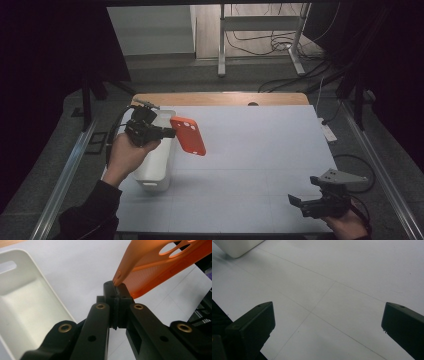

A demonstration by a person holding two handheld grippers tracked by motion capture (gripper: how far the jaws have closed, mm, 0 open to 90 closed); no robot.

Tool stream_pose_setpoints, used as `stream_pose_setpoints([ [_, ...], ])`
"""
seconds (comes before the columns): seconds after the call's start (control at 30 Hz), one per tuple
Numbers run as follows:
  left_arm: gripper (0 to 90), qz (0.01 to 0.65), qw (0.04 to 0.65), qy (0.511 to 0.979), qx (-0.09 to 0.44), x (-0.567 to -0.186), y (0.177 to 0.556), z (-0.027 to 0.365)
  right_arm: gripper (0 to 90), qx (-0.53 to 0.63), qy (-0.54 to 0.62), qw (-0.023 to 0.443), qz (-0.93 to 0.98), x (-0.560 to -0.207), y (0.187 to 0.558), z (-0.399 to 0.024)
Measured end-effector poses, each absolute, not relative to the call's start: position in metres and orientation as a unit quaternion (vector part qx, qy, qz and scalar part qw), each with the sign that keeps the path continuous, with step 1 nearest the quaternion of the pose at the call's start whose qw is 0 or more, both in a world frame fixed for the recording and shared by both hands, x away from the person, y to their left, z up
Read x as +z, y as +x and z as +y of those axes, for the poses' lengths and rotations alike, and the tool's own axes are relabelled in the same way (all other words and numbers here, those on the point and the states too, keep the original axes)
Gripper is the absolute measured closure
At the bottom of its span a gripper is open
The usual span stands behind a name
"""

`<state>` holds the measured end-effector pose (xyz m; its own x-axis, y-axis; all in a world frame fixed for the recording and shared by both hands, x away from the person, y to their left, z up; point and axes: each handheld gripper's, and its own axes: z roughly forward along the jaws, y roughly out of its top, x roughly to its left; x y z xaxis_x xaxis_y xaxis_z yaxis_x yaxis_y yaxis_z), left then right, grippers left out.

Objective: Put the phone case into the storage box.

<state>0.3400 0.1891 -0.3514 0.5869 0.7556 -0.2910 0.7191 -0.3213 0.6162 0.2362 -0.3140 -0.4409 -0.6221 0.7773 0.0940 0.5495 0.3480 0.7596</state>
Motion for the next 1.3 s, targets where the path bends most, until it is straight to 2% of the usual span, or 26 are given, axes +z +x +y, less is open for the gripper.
stream_pose_setpoints([
  [0.43, 89.1, 0.479, 0.353, 0.803, 0.040, -0.340, 0.351, 0.212, 0.0, 0.394, 0.425, 0.158, 0.799, -0.440, 0.233, -0.321],
  [1.3, 89.1, 0.529, 0.326, 0.779, 0.083, -0.332, 0.379, 0.256, 0.0, 0.386, 0.423, 0.158, 0.805, -0.440, 0.233, -0.319],
])
